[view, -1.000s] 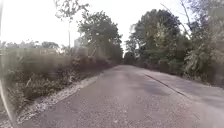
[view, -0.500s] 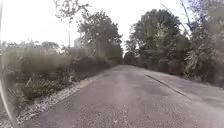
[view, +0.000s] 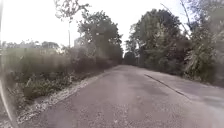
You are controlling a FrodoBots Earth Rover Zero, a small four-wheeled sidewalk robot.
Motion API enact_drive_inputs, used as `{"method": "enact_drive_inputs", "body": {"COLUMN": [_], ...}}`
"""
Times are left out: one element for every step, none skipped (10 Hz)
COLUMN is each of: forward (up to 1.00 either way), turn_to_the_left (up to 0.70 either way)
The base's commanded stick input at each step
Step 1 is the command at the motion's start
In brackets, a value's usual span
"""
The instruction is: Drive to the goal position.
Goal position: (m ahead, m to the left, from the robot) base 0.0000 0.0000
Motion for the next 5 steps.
{"method": "enact_drive_inputs", "body": {"forward": [0.06, 0.06, 0.06, 0.06, 0.06], "turn_to_the_left": [0.0, 0.0, 0.0, 0.0, 0.0]}}
